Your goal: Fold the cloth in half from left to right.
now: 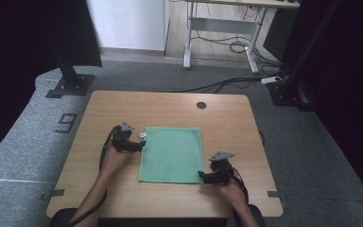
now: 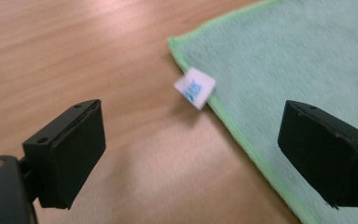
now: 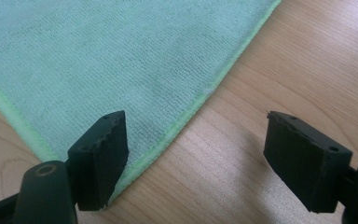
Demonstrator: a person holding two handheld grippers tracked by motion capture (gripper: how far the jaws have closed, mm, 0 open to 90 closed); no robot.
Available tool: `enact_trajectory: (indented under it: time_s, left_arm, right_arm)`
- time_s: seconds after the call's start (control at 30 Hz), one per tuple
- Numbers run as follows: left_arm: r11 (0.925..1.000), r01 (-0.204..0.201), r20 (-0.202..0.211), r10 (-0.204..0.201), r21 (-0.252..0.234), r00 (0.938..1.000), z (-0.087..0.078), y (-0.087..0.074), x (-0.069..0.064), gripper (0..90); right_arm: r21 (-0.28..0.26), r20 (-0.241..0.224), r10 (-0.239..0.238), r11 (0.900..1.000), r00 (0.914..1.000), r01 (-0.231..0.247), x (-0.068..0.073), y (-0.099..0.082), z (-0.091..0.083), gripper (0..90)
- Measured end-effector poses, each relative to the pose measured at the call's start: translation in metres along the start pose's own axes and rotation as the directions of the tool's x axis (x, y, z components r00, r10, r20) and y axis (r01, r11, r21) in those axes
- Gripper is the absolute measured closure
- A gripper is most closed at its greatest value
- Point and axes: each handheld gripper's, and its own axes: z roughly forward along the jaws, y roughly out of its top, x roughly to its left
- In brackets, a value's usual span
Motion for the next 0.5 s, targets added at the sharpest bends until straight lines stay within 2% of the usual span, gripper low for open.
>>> enact_trajectory:
  time_s: [0.23, 0.33, 0.4, 0.47, 0.5]
  left_arm:
    - [0.9999, 0.014, -0.044, -0.014, 0.004, 0.9989, 0.016, 0.011, 0.004, 7.6]
    - [0.9994, 0.005, -0.062, -0.003, 0.034, 0.9981, 0.024, 0.008, 0.003, 7.7]
    - [0.998, -0.016, -0.077, 0.021, 0.061, 0.9968, 0.028, 0.005, 0.001, 7.7]
    - [0.9988, 0.006, -0.075, -0.002, 0.049, 0.9972, 0.028, 0.003, 0.001, 7.7]
    - [0.9988, 0.003, -0.077, 0.0, 0.049, 0.9971, 0.027, 0.003, 0.001, 7.8]
  right_arm:
    - [0.017, 0.005, -0.011, 0.9998, 0.9999, 0.011, 0.002, -0.001, 0.002, 21.6]
    - [0.019, 0.006, -0.014, 0.9997, 0.9999, 0.014, 0.002, -0.001, 0.002, 21.6]
    - [0.02, 0.008, -0.019, 0.9996, 0.9998, 0.019, 0.002, -0.001, 0.002, 21.6]
    - [0.022, 0.008, -0.023, 0.9995, 0.9997, 0.023, 0.002, -0.001, 0.002, 21.7]
    - [0.024, 0.01, -0.027, 0.9994, 0.9996, 0.026, 0.002, -0.001, 0.002, 21.7]
